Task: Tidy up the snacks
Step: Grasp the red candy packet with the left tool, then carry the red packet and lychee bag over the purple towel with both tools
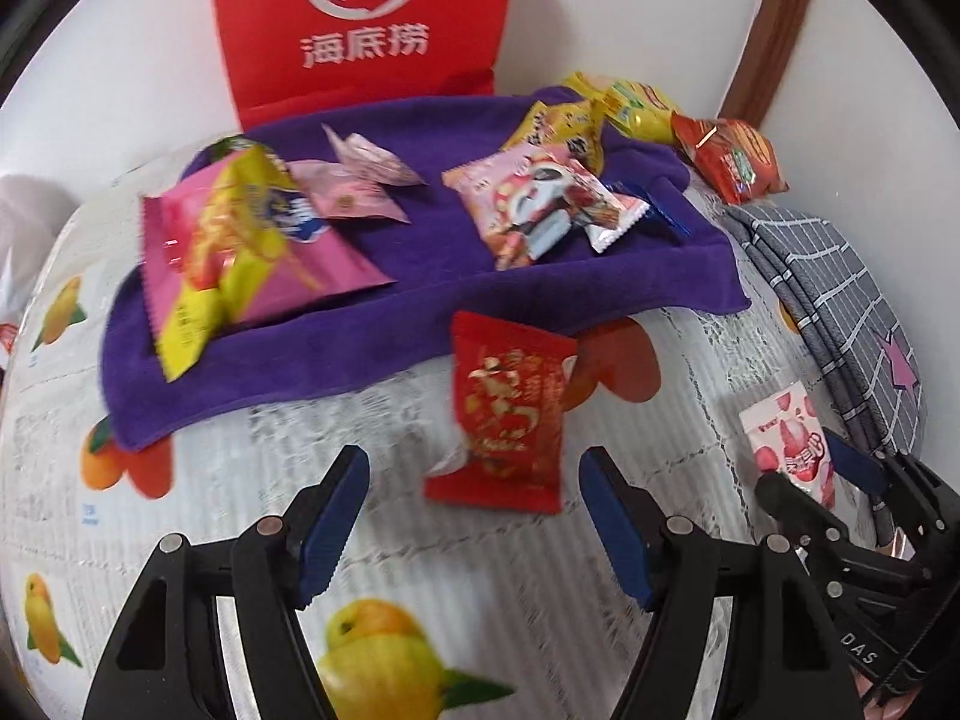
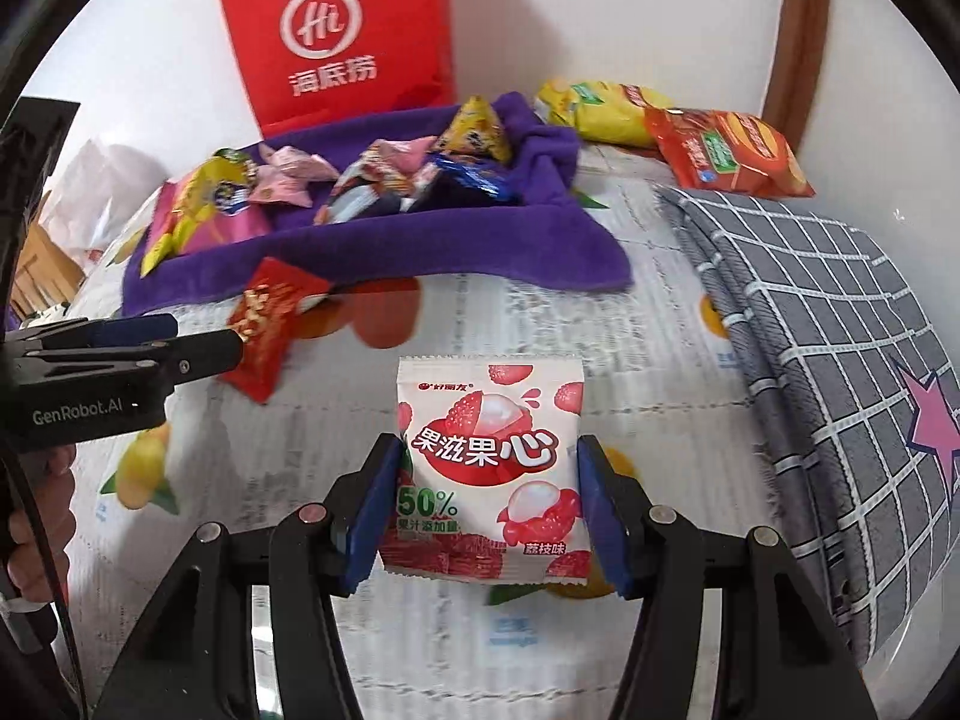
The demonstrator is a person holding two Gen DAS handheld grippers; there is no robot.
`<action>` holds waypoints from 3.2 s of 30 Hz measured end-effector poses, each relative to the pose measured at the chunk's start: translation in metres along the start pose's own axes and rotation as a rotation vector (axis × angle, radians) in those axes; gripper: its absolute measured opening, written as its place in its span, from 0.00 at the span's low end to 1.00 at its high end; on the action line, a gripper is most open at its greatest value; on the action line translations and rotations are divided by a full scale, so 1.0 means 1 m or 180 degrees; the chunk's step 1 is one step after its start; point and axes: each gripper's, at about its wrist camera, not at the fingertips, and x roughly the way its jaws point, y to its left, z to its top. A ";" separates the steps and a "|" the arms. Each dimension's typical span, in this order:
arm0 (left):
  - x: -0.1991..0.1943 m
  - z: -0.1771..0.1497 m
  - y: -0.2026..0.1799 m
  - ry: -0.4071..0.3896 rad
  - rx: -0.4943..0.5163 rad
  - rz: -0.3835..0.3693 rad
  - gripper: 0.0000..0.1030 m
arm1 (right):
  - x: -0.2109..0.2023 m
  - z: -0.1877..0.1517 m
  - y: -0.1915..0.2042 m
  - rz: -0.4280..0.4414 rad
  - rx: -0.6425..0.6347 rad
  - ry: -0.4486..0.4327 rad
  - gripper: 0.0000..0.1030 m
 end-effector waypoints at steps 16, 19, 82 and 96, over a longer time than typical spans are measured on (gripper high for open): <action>0.028 0.008 -0.015 0.0016 0.0168 0.0271 0.50 | 0.013 0.009 -0.012 0.0014 0.0028 0.0036 0.56; 0.024 0.008 -0.013 0.0035 0.0180 0.0195 0.43 | 0.009 0.010 -0.009 0.0012 -0.0009 0.0012 0.56; -0.009 0.121 0.058 -0.0259 -0.0008 0.0236 0.40 | 0.045 0.174 0.032 0.0141 -0.0069 -0.0216 0.56; 0.023 0.124 0.059 -0.0121 -0.0051 0.0150 0.41 | 0.081 0.176 0.039 0.0137 -0.0146 -0.0040 0.57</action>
